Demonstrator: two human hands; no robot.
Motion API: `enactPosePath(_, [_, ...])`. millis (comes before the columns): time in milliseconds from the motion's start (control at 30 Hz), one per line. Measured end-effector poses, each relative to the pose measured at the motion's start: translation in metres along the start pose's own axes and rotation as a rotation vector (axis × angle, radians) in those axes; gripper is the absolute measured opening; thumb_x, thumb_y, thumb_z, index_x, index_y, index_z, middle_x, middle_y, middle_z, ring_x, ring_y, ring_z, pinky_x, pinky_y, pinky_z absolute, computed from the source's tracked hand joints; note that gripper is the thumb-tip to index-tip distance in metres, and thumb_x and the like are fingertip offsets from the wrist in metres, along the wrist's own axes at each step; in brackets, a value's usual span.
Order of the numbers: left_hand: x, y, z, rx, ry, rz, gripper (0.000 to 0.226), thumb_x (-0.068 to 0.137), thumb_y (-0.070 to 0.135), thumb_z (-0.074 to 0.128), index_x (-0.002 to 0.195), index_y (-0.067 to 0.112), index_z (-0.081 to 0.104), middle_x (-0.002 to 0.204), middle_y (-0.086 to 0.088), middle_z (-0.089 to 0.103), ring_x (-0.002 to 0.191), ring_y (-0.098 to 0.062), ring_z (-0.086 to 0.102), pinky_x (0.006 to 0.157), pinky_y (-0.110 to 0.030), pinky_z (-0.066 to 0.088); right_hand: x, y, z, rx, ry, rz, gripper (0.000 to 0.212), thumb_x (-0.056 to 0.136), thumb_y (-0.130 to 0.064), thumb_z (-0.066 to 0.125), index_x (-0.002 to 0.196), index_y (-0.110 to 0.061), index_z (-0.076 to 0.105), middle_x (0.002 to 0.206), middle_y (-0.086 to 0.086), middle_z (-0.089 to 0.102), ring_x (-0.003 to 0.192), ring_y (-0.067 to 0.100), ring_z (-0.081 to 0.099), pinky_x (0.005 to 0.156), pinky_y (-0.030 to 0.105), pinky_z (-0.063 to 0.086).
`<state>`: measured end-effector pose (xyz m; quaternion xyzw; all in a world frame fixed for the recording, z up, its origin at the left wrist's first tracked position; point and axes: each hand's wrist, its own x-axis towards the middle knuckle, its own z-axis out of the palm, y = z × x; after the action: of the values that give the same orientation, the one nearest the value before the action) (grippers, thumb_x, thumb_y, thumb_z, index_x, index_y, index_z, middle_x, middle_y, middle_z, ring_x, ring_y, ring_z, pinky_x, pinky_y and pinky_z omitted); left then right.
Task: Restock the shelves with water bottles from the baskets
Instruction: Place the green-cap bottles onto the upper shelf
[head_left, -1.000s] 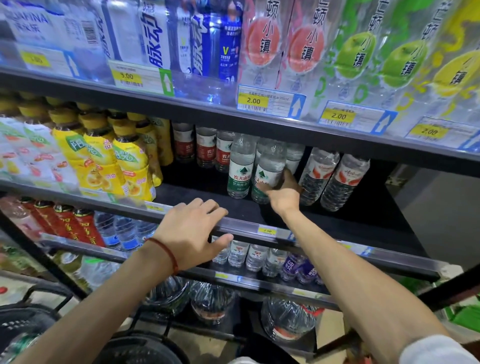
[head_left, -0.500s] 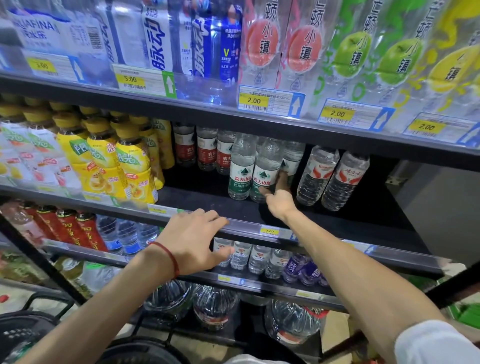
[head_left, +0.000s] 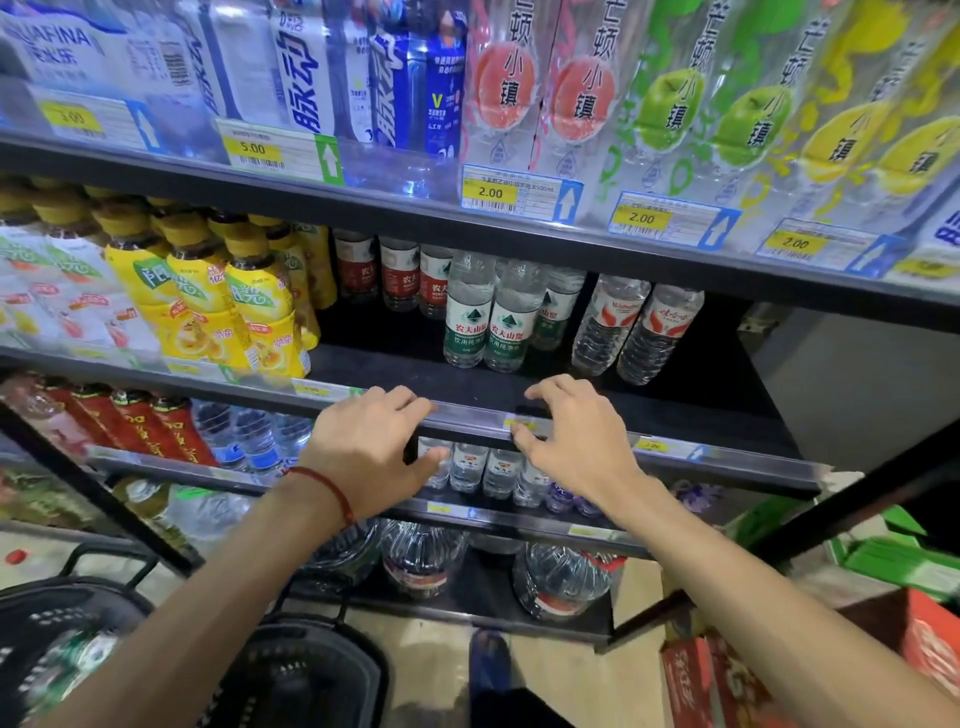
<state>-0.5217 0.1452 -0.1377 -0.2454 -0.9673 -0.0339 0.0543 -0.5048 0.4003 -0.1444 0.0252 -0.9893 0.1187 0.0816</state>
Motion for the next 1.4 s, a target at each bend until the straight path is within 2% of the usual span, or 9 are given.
enactPosePath(133, [-0.028,0.008,0.005,0.006,0.145,0.016,0.057,0.087,0.063,0.040,0.114,0.022,0.068,0.101,0.005,0.065,0.091,-0.024,0.065,0.060,-0.035,0.050,-0.043,-0.011,-0.008,-0.041,0.129,-0.150,0.039,0.090,-0.043,0.064,0.115,-0.014,0.071,0.105,-0.001,0.067,0.094,0.027,0.061,0.077,0.040,0.048])
enactPosePath(233, [-0.055,0.016,0.001,0.036,0.175,-0.007,0.052,0.086,0.056,0.044,0.111,0.017,0.069,0.099,0.000,0.066,0.085,-0.027,0.064,0.056,-0.035,0.047,-0.068,-0.020,-0.014,-0.071,0.149,-0.284,0.040,0.090,-0.045,0.059,0.110,-0.012,0.070,0.099,0.001,0.063,0.091,0.027,0.056,0.076,0.040,0.045])
enactPosePath(367, [-0.095,0.033,-0.007,0.064,0.053,-0.113,0.055,0.088,0.061,0.039,0.116,0.021,0.065,0.106,0.001,0.065,0.094,-0.026,0.062,0.068,-0.038,0.053,-0.103,-0.036,-0.016,-0.087,0.070,-0.387,0.041,0.090,-0.047,0.059,0.109,-0.012,0.069,0.104,0.004,0.064,0.098,0.031,0.058,0.084,0.045,0.047])
enactPosePath(533, [-0.170,0.058,0.001,0.026,0.021,-0.292,0.063,0.089,0.066,0.045,0.128,0.021,0.064,0.120,-0.004,0.067,0.107,-0.031,0.063,0.082,-0.044,0.052,-0.149,-0.053,-0.006,-0.104,-0.060,-0.479,0.047,0.089,-0.054,0.052,0.108,-0.016,0.070,0.107,0.003,0.065,0.103,0.028,0.059,0.089,0.045,0.047])
enactPosePath(833, [-0.331,0.122,-0.004,0.042,-0.070,-0.609,0.046,0.088,0.059,0.048,0.116,0.027,0.064,0.112,0.003,0.064,0.103,-0.029,0.060,0.081,-0.043,0.050,-0.241,-0.085,0.014,-0.028,-0.179,-0.662,0.046,0.083,-0.055,0.052,0.106,-0.019,0.070,0.109,0.001,0.066,0.106,0.029,0.061,0.093,0.045,0.045])
enactPosePath(933, [-0.382,0.129,-0.005,0.020,-0.070,-0.699,0.049,0.089,0.059,0.044,0.115,0.024,0.065,0.113,0.002,0.064,0.104,-0.030,0.060,0.084,-0.045,0.051,-0.267,-0.109,0.020,-0.055,-0.229,-0.740,0.049,0.087,-0.056,0.047,0.109,-0.019,0.069,0.112,0.002,0.065,0.109,0.029,0.060,0.099,0.046,0.045])
enactPosePath(1000, [-0.417,0.129,-0.004,0.036,-0.079,-0.743,0.051,0.088,0.062,0.044,0.117,0.025,0.064,0.115,0.003,0.063,0.106,-0.028,0.061,0.082,-0.042,0.052,-0.287,-0.129,0.026,-0.077,-0.265,-0.774,0.052,0.088,-0.058,0.045,0.111,-0.018,0.069,0.113,0.003,0.065,0.109,0.029,0.059,0.097,0.047,0.046])
enactPosePath(1200, [-0.520,0.099,0.006,0.048,-0.009,-0.802,0.052,0.089,0.061,0.055,0.120,0.020,0.065,0.118,0.000,0.065,0.099,-0.029,0.060,0.074,-0.041,0.047,-0.346,-0.212,0.048,-0.036,-0.279,-0.860,0.049,0.091,-0.060,0.050,0.112,-0.019,0.068,0.113,0.001,0.065,0.111,0.025,0.058,0.093,0.044,0.047])
enactPosePath(1400, [-0.624,0.043,-0.002,0.064,-0.069,-0.748,0.056,0.092,0.060,0.049,0.127,0.019,0.064,0.127,-0.003,0.065,0.111,-0.031,0.061,0.083,-0.044,0.049,-0.416,-0.317,0.067,-0.023,-0.230,-0.812,0.048,0.090,-0.057,0.053,0.112,-0.018,0.070,0.114,0.002,0.067,0.110,0.027,0.060,0.093,0.043,0.047])
